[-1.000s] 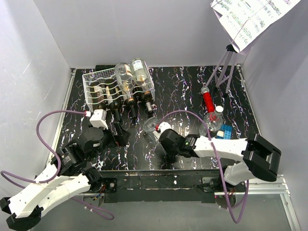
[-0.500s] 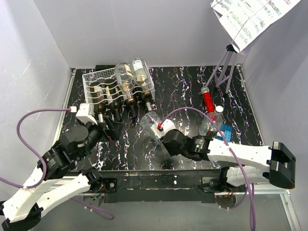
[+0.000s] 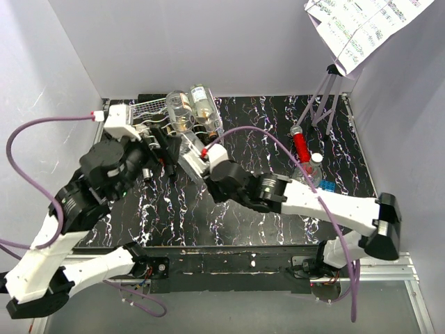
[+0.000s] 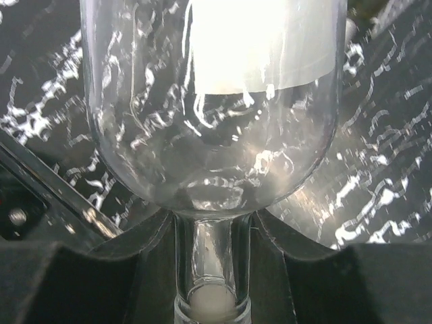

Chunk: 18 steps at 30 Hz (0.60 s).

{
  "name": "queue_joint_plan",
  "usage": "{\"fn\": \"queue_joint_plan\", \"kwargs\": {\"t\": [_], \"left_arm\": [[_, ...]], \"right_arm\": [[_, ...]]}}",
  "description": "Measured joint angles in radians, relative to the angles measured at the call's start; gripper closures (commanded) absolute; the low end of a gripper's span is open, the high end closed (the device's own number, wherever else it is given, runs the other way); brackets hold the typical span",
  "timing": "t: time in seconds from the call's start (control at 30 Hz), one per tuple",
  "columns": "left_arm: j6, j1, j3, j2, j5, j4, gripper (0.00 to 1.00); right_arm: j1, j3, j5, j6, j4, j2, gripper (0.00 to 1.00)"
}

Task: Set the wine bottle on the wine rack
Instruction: Pick up the wine bottle from the center of the board, then place the wine bottle in the wine rack.

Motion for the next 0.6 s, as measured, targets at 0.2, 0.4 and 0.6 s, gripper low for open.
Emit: {"fn": "queue_joint_plan", "kwargs": {"t": [0.2,0.4,0.6], "left_arm": [[0.000,0.160,0.109,0.122,0.096,-0.048,0.02],[0.009,0.183,0.253,0.086,0.073,-0.074,0.02],[0.035,0.184,0.267,-0.094,-0.002,-0.005,0.02]], "right_arm": [[-0.014,0.236,-0.047,0.000,0.043,0.245,0.99],[-0.053,0.464,-0.141,0.016,0.050,0.499,0.99],[-0.108,0.694,-0.176,0.056,0.052,0.715,0.99]]}}
